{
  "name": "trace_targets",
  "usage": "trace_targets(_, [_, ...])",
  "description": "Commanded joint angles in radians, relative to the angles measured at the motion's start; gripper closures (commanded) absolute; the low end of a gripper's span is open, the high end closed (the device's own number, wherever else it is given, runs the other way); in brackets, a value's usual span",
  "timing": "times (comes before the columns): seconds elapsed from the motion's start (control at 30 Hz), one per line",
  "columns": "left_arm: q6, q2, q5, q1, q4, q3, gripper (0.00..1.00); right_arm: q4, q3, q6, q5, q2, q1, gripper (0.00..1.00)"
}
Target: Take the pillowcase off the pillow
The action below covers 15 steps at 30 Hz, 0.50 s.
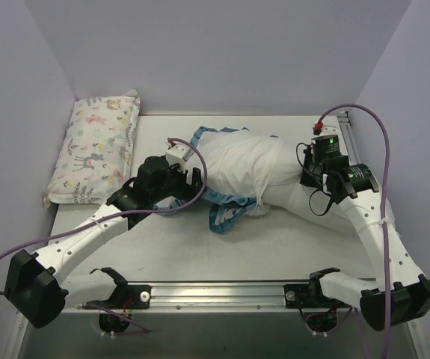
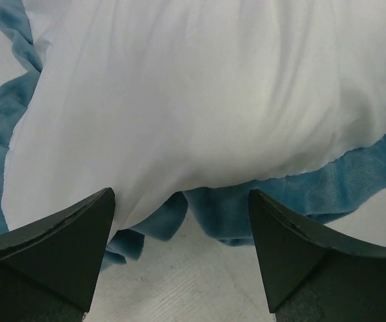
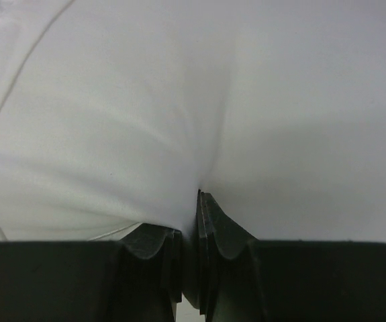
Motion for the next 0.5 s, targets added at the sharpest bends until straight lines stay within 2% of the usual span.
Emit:
trace_targets(0.0, [0.015,0.012,-0.03,-0.001,0.175,-0.038,0.12,0.041,0.073,0.013,0.042,-0.015,0.005,1.0])
trace_targets(0.07, [0.01,0.012,-0.032,-0.001,0.256,-0.058,0.14,0.039,0.071,0.011,0.044,-0.015,0.007,1.0])
trace_targets(0.13, [0.012,0.023,-0.044,-0.001,0.267,-0.048,0.29,0.039,0.07,0.007,0.047,-0.016,0.007,1.0])
trace_targets(0.17, [0.013,0.032,-0.05,-0.001,0.266,-0.036,0.41,0.039,0.068,0.007,0.045,-0.016,0.005,1.0])
trace_targets(0.2, [0.013,0.034,-0.094,-0.001,0.263,-0.033,0.68,0.039,0.068,0.007,0.047,-0.016,0.007,1.0])
trace_targets(0.23, [0.016,0.034,-0.111,-0.001,0.26,-0.028,0.86,0.039,0.068,0.007,0.047,-0.018,0.005,1.0])
trace_targets(0.27, [0.015,0.034,-0.137,-0.001,0.254,-0.024,0.99,0.039,0.066,0.007,0.051,-0.018,0.007,1.0])
trace_targets(0.43, [-0.051,0.04,-0.375,0.037,0.143,0.014,1.0,0.025,0.076,0.007,0.056,-0.024,-0.005,1.0])
trace_targets(0.47, [-0.08,0.047,-0.389,0.098,0.12,0.022,1.0,0.024,0.079,0.007,0.055,-0.026,-0.008,1.0])
